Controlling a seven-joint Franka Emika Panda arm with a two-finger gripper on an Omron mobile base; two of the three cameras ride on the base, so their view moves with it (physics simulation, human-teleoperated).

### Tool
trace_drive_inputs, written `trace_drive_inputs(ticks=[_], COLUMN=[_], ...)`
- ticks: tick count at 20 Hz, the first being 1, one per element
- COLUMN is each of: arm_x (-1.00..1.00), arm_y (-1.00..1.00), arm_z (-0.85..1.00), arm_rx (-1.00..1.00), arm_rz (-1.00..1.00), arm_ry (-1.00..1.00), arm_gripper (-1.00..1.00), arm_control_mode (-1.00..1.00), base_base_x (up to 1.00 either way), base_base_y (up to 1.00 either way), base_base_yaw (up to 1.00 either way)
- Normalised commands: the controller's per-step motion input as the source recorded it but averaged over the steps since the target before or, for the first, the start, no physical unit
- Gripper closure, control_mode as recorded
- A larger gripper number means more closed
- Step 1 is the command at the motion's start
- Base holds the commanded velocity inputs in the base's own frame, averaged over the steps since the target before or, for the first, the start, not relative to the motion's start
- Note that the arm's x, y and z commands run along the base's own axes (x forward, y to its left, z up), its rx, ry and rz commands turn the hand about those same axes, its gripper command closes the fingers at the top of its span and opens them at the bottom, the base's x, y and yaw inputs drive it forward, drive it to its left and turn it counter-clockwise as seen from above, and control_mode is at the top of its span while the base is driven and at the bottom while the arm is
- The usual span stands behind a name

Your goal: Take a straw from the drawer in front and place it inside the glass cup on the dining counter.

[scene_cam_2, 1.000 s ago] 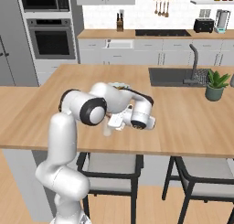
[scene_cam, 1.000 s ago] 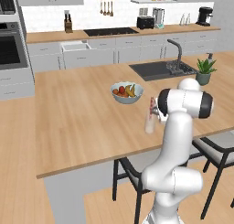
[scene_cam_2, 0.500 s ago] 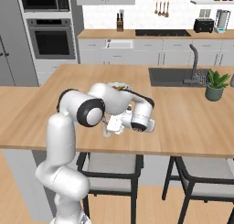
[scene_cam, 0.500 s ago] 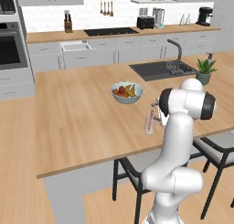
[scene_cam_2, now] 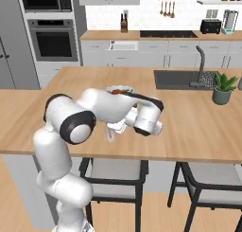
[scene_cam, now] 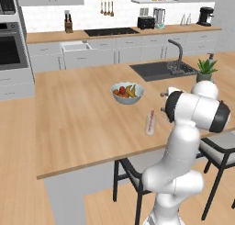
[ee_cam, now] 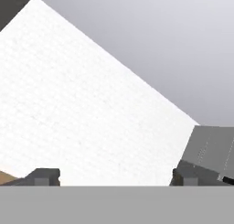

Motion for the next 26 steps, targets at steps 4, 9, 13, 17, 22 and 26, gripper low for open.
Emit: trace_drive_inputs(ticks=[4, 9, 13, 17, 22, 26], arm_x=[-1.0, -0.82, -0.51, -0.21, -0.03, 0.0], arm_y=[0.59, 0.91, 1.0, 1.0, 0.82, 0.4], arm_z=[0.08, -0.03, -0.28, -0.25, -0.27, -0.17], arm_rx=[-0.86, -1.0, -1.0, -0.83, -0.55, -0.24], arm_rz=[-0.21, -0.07, -0.03, -0.05, -0.03, 0.0], arm_ry=[-0.16, -0.22, -0.31, -0.21, -0.19, -0.23], arm_gripper=[-1.0, -1.0, -1.0, -1.0, -1.0, -1.0], arm_control_mode=[-1.0, -1.0, -1.0, -1.0, -1.0, -1.0], base_base_x=[0.0, 0.0, 0.0, 0.0, 0.0, 0.0], base_base_y=[0.0, 0.0, 0.0, 0.0, 0.0, 0.0], base_base_yaw=[0.0, 0.0, 0.0, 0.0, 0.0, 0.0])
